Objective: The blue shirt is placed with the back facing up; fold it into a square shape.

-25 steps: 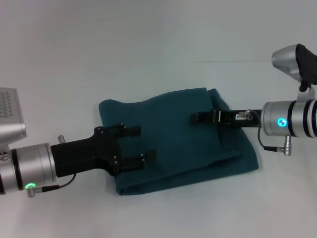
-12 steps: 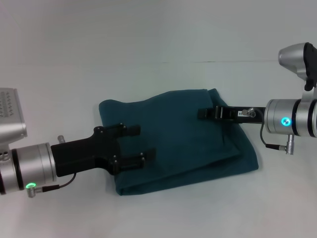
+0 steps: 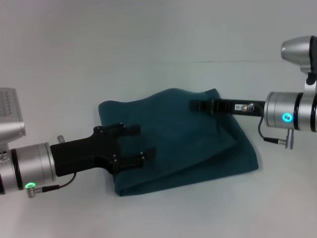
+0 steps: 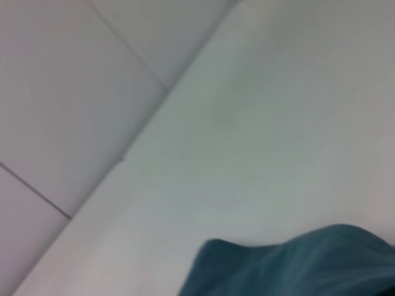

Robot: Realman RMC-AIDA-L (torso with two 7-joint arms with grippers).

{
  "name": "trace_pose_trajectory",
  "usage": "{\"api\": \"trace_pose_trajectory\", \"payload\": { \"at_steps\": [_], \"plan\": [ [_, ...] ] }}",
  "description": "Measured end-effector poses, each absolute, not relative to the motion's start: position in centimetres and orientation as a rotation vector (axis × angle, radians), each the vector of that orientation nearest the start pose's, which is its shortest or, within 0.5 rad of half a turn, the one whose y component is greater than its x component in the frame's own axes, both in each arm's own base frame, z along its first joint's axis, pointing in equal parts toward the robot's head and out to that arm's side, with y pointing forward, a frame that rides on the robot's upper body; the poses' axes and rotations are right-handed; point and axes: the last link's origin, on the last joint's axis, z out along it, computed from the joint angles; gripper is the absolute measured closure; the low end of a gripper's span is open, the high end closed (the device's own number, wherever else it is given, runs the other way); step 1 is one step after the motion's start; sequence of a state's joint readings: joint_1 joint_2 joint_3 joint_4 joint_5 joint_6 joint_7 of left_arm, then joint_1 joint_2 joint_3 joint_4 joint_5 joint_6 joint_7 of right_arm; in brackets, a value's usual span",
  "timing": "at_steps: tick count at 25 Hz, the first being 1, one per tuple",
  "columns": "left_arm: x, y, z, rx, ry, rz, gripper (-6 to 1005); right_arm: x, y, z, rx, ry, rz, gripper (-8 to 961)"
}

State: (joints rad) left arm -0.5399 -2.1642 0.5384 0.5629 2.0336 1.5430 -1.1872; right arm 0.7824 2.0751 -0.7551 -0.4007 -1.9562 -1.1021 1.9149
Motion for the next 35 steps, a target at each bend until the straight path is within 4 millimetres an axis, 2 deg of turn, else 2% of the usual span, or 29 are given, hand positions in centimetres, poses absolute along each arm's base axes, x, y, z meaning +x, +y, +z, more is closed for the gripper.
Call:
{"api": "trace_pose_trajectory", "payload": {
  "at_steps": [8,18,22,35],
  "plan": [
    [-25.6,31.8,-3.1,-2.636,-0.583,-0.859,228,20.2,40.9,-2.5,-2.493,1.212,0.767,919],
    [-25.7,32.0,-2.6,-2.602,-0.611,-0.885,227,18.7,41.5,0.2,-2.519,1.137,0.818,920],
    [-25.6,32.1,-2.5,-2.597,-0.624,-0.892,227,19.2,41.5,0.9,-2.499,1.149,0.817,920],
    [-25.1,32.4,-2.5,-2.600,-0.670,-0.914,228,22.8,40.4,2.1,-2.408,1.265,0.782,920]
  ]
}}
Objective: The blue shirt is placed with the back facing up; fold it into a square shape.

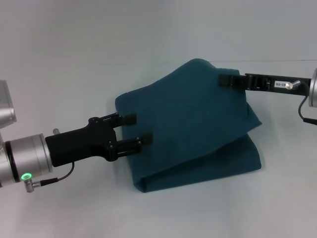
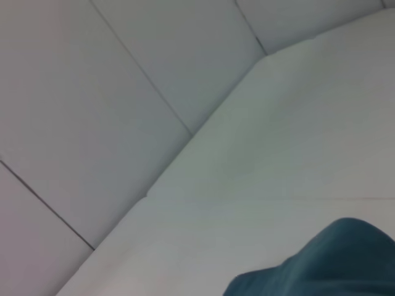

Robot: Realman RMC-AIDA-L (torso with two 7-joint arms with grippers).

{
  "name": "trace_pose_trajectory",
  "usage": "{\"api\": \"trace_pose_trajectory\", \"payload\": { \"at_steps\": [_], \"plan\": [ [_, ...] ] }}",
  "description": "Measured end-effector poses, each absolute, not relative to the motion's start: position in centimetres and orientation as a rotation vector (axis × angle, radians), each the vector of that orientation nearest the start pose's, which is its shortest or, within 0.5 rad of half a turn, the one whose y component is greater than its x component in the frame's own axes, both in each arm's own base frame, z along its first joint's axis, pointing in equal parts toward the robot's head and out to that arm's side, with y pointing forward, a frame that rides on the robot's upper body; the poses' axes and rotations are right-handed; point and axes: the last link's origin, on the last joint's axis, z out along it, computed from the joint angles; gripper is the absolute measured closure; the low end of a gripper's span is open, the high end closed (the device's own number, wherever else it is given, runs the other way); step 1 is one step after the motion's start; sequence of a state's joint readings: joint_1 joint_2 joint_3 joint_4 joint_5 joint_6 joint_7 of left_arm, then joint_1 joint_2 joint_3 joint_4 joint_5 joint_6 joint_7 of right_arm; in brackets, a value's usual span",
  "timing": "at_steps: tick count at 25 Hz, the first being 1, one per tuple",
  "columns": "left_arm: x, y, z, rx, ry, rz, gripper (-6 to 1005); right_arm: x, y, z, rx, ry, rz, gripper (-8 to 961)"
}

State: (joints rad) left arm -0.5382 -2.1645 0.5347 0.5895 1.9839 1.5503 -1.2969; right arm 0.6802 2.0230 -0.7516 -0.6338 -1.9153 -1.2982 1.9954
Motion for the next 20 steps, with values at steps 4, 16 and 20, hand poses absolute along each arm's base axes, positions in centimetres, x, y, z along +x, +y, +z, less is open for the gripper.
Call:
{"api": "trace_pose_trajectory", "payload": {
  "at_steps": [4,16,20],
  "plan": [
    [-25.1,32.5,-2.6,-2.601,-0.675,-0.914,228,23.7,39.9,2.1,-2.378,1.325,0.782,920],
    [-24.8,32.7,-2.6,-2.605,-0.669,-0.914,228,26.1,38.4,1.6,-2.315,1.464,0.735,919],
    [-24.8,32.7,-2.7,-2.607,-0.670,-0.915,229,27.0,38.1,1.1,-2.296,1.495,0.693,920]
  ]
}}
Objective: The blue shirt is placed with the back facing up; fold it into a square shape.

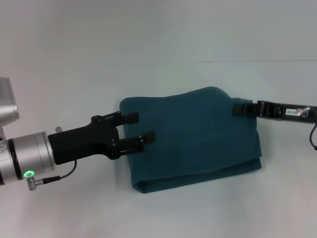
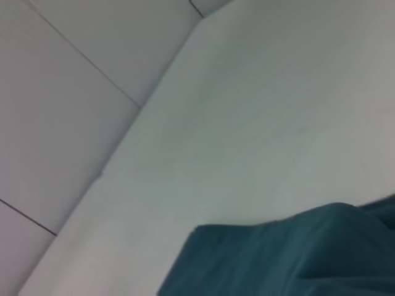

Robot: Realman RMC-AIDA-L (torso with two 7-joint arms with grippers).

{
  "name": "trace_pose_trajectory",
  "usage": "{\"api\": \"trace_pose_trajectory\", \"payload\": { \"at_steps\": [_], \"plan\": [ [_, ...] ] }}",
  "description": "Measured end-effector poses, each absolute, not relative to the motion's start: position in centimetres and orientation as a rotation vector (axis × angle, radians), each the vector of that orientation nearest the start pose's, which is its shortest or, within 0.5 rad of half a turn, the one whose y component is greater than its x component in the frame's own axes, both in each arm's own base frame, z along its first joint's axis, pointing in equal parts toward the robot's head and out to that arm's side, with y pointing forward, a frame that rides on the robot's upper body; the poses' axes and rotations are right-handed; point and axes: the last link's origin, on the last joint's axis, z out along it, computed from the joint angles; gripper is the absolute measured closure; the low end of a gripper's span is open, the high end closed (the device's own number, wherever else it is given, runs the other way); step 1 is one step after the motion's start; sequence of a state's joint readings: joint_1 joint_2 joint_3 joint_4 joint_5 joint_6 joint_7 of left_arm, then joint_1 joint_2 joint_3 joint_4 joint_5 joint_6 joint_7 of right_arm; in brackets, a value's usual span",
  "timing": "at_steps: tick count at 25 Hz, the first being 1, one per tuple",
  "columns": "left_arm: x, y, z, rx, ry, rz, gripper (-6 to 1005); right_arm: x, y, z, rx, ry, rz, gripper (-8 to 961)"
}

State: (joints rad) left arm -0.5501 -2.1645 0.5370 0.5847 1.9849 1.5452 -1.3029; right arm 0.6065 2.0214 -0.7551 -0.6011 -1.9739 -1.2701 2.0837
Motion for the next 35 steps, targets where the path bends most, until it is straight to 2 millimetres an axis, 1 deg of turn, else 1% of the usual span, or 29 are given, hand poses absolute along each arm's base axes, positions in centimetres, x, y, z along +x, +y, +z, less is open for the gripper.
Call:
{"api": "trace_pose_trajectory", "payload": {
  "at_steps": [6,10,13,16,20,29,35],
  "plan": [
    [-24.7,32.6,-2.7,-2.612,-0.671,-0.918,229,27.7,38.0,0.5,-2.277,1.499,0.647,912],
    [-24.7,32.6,-2.9,-2.613,-0.675,-0.916,229,28.2,38.2,-0.3,-2.250,1.500,0.604,898],
    [-24.8,32.6,-2.9,-2.615,-0.679,-0.912,229,28.5,38.4,-0.6,-2.243,1.470,0.579,888],
    [-24.8,32.6,-3.0,-2.617,-0.680,-0.908,228,28.5,38.5,-0.5,-2.238,1.449,0.580,877],
    [-24.7,32.6,-3.1,-2.624,-0.675,-0.904,228,28.4,39.0,0.3,-2.218,1.467,0.590,863],
    [-24.4,33.8,-3.2,-2.595,-0.664,-0.864,227,29.2,40.0,3.1,-2.120,1.560,0.592,470],
    [-24.1,34.2,-3.2,-2.594,-0.649,-0.858,229,29.4,40.1,3.2,-2.086,1.614,0.598,231]
  ]
}}
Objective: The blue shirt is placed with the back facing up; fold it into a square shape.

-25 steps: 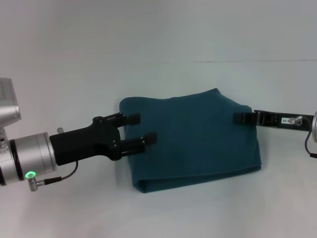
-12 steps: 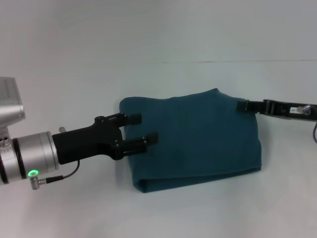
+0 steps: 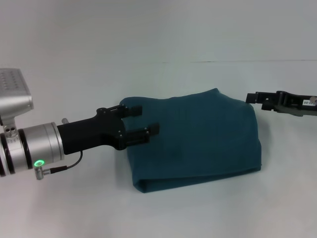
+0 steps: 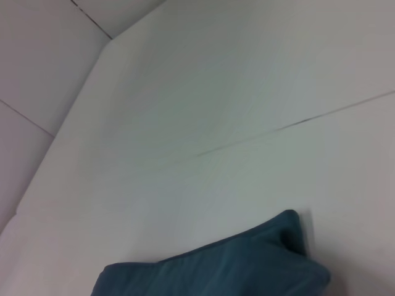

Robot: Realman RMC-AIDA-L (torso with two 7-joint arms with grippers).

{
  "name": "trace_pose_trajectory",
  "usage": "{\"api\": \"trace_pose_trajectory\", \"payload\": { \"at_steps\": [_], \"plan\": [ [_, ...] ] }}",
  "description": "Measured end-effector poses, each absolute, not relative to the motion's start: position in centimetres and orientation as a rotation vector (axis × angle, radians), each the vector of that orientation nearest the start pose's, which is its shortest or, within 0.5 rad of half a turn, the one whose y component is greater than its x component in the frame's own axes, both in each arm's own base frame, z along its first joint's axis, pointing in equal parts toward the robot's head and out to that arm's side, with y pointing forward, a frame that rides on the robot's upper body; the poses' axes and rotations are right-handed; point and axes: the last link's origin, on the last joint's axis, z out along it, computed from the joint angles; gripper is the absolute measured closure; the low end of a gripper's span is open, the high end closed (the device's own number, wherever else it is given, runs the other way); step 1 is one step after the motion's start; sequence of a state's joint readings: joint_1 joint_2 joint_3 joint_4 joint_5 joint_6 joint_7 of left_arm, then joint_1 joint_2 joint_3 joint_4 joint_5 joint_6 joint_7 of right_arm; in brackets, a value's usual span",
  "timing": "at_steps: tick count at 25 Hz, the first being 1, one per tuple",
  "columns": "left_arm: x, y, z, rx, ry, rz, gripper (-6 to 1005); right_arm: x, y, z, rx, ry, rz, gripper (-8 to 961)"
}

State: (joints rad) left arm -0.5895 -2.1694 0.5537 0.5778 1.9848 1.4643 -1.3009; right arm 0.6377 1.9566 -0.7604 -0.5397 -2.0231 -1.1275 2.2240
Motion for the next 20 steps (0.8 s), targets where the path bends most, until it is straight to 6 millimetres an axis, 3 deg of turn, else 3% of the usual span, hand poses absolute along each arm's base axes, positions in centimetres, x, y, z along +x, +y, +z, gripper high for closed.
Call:
{"api": "trace_pose_trajectory", "payload": {
  "at_steps": [1,10,20],
  "plan": [
    [-24.0,34.3,-3.2,-2.594,-0.646,-0.857,228,29.4,40.1,3.1,-2.085,1.623,0.598,192],
    [-24.1,34.9,-3.1,-2.577,-0.634,-0.828,227,28.9,39.9,0.6,-2.086,1.696,0.597,197],
    [-24.1,35.1,-3.1,-2.572,-0.615,-0.814,228,26.5,42.1,-2.4,-2.059,1.540,0.587,205]
  ]
}}
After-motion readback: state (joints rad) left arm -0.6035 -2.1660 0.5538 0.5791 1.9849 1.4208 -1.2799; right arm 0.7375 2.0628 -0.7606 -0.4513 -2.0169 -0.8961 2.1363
